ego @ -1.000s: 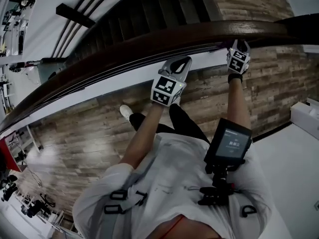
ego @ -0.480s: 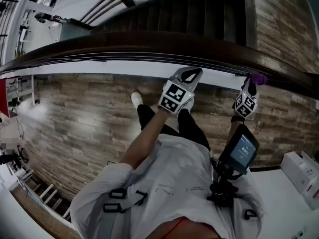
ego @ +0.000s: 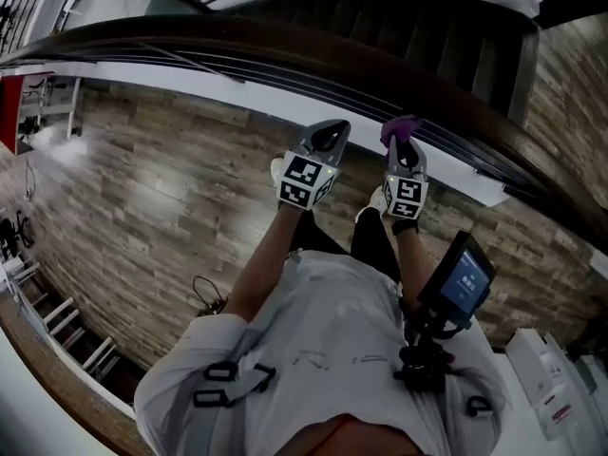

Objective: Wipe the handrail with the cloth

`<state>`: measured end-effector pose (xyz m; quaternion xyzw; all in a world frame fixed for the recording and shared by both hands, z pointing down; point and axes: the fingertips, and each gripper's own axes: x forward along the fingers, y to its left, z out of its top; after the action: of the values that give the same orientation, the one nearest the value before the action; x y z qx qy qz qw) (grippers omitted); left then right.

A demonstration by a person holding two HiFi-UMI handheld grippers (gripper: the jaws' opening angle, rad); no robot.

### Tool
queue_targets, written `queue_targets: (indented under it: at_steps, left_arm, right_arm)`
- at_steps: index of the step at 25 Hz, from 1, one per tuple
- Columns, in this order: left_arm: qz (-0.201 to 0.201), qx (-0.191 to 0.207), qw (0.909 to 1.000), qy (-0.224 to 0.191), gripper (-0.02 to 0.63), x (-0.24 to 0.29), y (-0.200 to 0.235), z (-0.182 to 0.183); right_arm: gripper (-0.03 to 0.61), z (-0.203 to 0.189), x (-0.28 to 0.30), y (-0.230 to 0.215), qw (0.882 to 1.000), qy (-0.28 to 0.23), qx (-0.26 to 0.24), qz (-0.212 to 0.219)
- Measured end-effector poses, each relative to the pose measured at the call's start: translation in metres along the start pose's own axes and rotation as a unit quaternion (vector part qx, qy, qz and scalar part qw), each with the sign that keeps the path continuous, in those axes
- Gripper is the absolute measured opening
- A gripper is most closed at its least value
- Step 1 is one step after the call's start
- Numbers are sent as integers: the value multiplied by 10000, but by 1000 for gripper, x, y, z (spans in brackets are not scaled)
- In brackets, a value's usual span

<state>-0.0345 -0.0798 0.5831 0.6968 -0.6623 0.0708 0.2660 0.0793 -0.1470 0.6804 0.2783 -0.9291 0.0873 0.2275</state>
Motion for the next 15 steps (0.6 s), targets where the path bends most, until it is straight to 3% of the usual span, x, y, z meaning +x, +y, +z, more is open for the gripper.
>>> queue_targets:
  at_steps: [4,9,15]
  left_arm:
    - [714,-370,9967,-137,1,-54,91,-17]
    - [1508,-708,9858,-213,0,-124,201,-34]
    - [1997,-818,9761,-252,0,-186,294,-46]
  right_arm:
    - [51,10,66,106,9966,0,-358,746]
    - [51,42,148,242,9836,-115,-820,1602]
    - [49,72,244,374,9704,-315,-1140,2106]
